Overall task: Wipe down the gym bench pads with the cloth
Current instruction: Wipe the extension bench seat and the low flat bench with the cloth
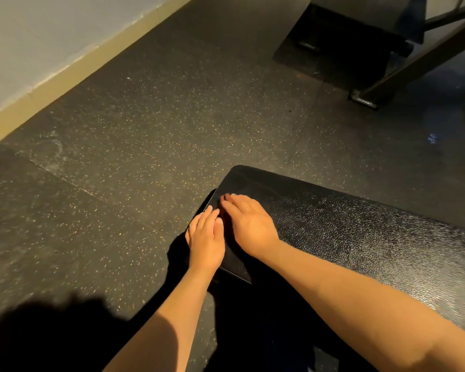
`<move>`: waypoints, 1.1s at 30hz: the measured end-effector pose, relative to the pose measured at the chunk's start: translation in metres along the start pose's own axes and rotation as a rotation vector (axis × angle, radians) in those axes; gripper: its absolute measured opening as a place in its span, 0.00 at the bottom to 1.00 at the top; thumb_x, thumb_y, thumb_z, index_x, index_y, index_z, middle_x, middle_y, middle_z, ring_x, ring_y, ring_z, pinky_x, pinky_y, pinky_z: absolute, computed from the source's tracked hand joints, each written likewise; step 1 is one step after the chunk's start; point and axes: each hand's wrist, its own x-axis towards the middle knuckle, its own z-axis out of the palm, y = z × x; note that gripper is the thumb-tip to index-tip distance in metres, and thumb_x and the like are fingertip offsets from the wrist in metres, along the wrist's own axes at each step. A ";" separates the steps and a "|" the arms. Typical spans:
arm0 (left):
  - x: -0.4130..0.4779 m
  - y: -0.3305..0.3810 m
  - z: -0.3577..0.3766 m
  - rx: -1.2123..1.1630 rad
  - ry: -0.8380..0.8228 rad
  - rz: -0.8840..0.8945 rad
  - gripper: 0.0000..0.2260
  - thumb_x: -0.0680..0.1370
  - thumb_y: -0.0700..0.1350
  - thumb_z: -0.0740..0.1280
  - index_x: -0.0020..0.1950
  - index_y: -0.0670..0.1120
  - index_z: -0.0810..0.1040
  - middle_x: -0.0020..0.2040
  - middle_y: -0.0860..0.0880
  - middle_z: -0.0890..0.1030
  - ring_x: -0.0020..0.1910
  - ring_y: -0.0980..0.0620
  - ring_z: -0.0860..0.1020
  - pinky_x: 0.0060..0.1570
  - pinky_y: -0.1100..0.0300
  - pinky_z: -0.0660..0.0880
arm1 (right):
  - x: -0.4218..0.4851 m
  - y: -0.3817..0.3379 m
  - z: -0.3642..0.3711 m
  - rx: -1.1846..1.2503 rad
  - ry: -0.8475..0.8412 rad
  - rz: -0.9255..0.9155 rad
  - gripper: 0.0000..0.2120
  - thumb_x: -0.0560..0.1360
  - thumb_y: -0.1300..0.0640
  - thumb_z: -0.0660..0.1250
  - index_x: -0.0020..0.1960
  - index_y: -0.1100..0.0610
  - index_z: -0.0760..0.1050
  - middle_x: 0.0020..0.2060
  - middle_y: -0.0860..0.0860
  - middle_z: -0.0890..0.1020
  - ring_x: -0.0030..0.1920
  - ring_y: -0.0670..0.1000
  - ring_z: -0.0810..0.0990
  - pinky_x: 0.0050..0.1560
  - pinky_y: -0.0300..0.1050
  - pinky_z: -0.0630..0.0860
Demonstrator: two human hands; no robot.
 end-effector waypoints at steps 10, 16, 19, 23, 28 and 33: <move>0.000 -0.007 -0.007 -0.119 -0.009 0.000 0.20 0.86 0.48 0.52 0.77 0.49 0.69 0.75 0.53 0.70 0.76 0.57 0.61 0.77 0.57 0.56 | -0.003 -0.021 0.007 0.067 0.004 -0.047 0.17 0.79 0.57 0.65 0.67 0.56 0.76 0.68 0.53 0.76 0.69 0.56 0.72 0.71 0.53 0.69; 0.000 -0.005 -0.009 -0.223 -0.025 -0.049 0.20 0.86 0.51 0.52 0.77 0.51 0.69 0.75 0.56 0.69 0.75 0.60 0.62 0.77 0.56 0.58 | 0.008 -0.023 0.004 0.068 0.015 0.089 0.21 0.77 0.61 0.60 0.69 0.58 0.74 0.69 0.55 0.75 0.69 0.57 0.72 0.70 0.57 0.69; -0.003 -0.007 -0.010 -0.245 0.015 -0.057 0.20 0.86 0.49 0.51 0.77 0.48 0.69 0.75 0.53 0.70 0.75 0.57 0.63 0.75 0.60 0.58 | -0.012 -0.044 0.010 0.082 0.015 -0.005 0.18 0.80 0.55 0.58 0.67 0.57 0.75 0.67 0.53 0.76 0.65 0.55 0.74 0.67 0.53 0.70; -0.009 -0.019 -0.013 -0.178 0.025 -0.037 0.19 0.86 0.48 0.54 0.77 0.48 0.69 0.75 0.53 0.70 0.75 0.57 0.62 0.74 0.63 0.56 | 0.006 -0.019 0.003 0.001 -0.089 -0.140 0.20 0.77 0.59 0.62 0.70 0.54 0.73 0.66 0.51 0.75 0.66 0.54 0.72 0.66 0.53 0.70; -0.017 -0.034 -0.023 -0.180 0.048 -0.075 0.18 0.84 0.42 0.59 0.74 0.49 0.73 0.72 0.55 0.73 0.73 0.59 0.64 0.75 0.56 0.63 | 0.035 0.005 -0.004 -0.050 -0.066 0.165 0.27 0.74 0.64 0.63 0.73 0.56 0.70 0.71 0.53 0.71 0.71 0.58 0.68 0.69 0.58 0.68; -0.022 -0.038 -0.024 -0.292 0.097 -0.160 0.20 0.82 0.39 0.59 0.74 0.49 0.74 0.71 0.54 0.74 0.72 0.58 0.67 0.74 0.55 0.63 | -0.001 -0.053 0.020 0.068 -0.063 -0.098 0.22 0.75 0.59 0.54 0.66 0.56 0.76 0.67 0.52 0.76 0.63 0.56 0.74 0.64 0.52 0.71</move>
